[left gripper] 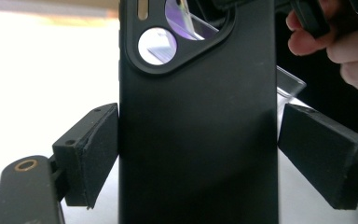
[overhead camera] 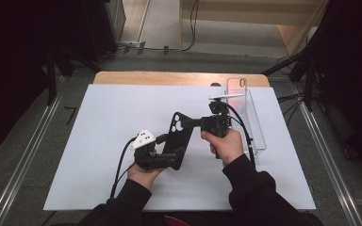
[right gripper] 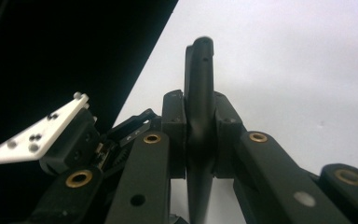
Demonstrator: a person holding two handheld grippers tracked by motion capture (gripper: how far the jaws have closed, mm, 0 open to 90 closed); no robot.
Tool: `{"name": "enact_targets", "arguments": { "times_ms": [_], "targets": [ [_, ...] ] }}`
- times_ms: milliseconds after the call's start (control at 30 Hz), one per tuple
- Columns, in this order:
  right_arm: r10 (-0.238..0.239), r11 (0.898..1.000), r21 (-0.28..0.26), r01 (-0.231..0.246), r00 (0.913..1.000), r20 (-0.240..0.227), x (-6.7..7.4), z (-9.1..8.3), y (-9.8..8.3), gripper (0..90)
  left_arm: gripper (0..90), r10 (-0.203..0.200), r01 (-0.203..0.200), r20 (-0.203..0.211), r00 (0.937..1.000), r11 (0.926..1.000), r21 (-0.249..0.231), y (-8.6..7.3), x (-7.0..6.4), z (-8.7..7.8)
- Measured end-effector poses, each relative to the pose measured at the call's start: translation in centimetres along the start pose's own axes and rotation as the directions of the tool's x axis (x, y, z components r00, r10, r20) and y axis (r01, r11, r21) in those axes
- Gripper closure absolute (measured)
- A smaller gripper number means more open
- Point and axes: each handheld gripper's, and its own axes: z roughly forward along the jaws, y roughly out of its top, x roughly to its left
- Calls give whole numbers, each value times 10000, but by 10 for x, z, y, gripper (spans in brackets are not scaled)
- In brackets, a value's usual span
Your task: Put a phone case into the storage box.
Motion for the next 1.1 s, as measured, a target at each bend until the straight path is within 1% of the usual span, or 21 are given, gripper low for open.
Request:
{"name": "enact_targets", "arguments": {
  "times_ms": [33, 67, 167, 267, 300, 333, 367, 400, 433, 467, 533, 567, 600, 633, 700, 800, 867, 900, 933, 1067, 1100],
  "targets": [
    [-14, 10000, -12, 14, 10000, -8, 1, -1, 0, 770, 126, -96, 98, -129, 9999, 9998, 146, 1, 0, 0],
    [-67, 10000, -68, 66, 10000, -31, 1, -1, 0, 770, 102, -64, 70, -248, 9997, 9996, 269, 2, 0, 1],
    [-222, 9996, -152, 224, 9996, 147, 3, -5, 1, 770, 83, -68, 90, -359, 9993, 9981, 614, 7, -1, 0],
    [-785, 9963, -300, 804, 9951, 606, 6, -8, 1, 769, 83, -20, 47, -331, 9994, 9965, 837, 12, -2, -1],
    [-1066, 9938, -236, 1088, 9911, 797, 8, -9, 1, 769, 84, 0, 31, -311, 9995, 9953, 972, 14, -3, -2],
    [-1217, 9919, -236, 1245, 9880, 955, 10, -10, 1, 769, 86, 2, 23, -237, 9997, 9945, 1047, 15, -3, -3],
    [-1373, 9899, -212, 1402, 9850, 1049, 11, -10, 0, 769, 119, 14, -5, -75, 10000, 9926, 1211, 17, -3, -4],
    [-1626, 9861, -151, 1654, 9801, 1137, 13, -11, 0, 769, 141, 42, -38, -27, 10000, 9914, 1309, 19, -3, -4],
    [-1821, 9826, -150, 1851, 9760, 1192, 14, -11, 0, 769, 142, 82, -86, 31, 10000, 9896, 1433, 21, -3, -5],
    [-1946, 9802, -132, 1977, 9729, 1251, 15, -12, -1, 769, 142, 39, -54, 102, 9999, 9882, 1528, 23, -4, -6],
    [-2253, 9737, -43, 2278, 9653, 1320, 15, -12, -1, 769, 143, -17, -36, 281, 9996, 9825, 1865, 27, -4, -8],
    [-2372, 9709, -4, 2396, 9616, 1378, 16, -12, -2, 769, 143, -38, -28, 343, 9994, 9814, 1921, 28, -4, -9],
    [-2526, 9670, 14, 2550, 9570, 1424, 16, -13, -2, 769, 144, -36, -43, 380, 9993, 9786, 2056, 30, -4, -10],
    [-2588, 9653, 27, 2612, 9549, 1454, 16, -13, -2, 768, 145, -71, -29, 429, 9991, 9739, 2268, 32, -5, -11],
    [-2866, 9573, 61, 2891, 9460, 1514, 17, -14, -3, 768, 148, -132, -4, 521, 9986, 9675, 2527, 35, -4, -11],
    [-3137, 9486, 82, 3165, 9361, 1592, 17, -16, -3, 768, 148, -182, -40, 692, 9974, 9517, 3070, 43, -2, -10],
    [-3346, 9413, 111, 3374, 9282, 1629, 16, -17, -4, 768, 148, -310, 25, 784, 9964, 9403, 3402, 47, 2, -9],
    [-3414, 9390, 147, 3437, 9258, 1626, 16, -18, -4, 768, 154, -285, -8, 784, 9965, 9367, 3502, 50, 5, -8],
    [-3453, 9375, 153, 3476, 9242, 1628, 16, -18, -4, 768, 171, -191, -75, 715, 9973, 9352, 3541, 52, 7, -8],
    [-3527, 9350, 186, 3542, 9230, 1537, 14, -19, -3, 768, 172, -134, -164, 768, 9970, 9269, 3748, 64, 12, -6],
    [-3560, 9337, 188, 3575, 9217, 1539, 14, -20, -3, 768, 172, 33, -318, 742, 9972, 9212, 3877, 68, 13, -5]
  ]
}}
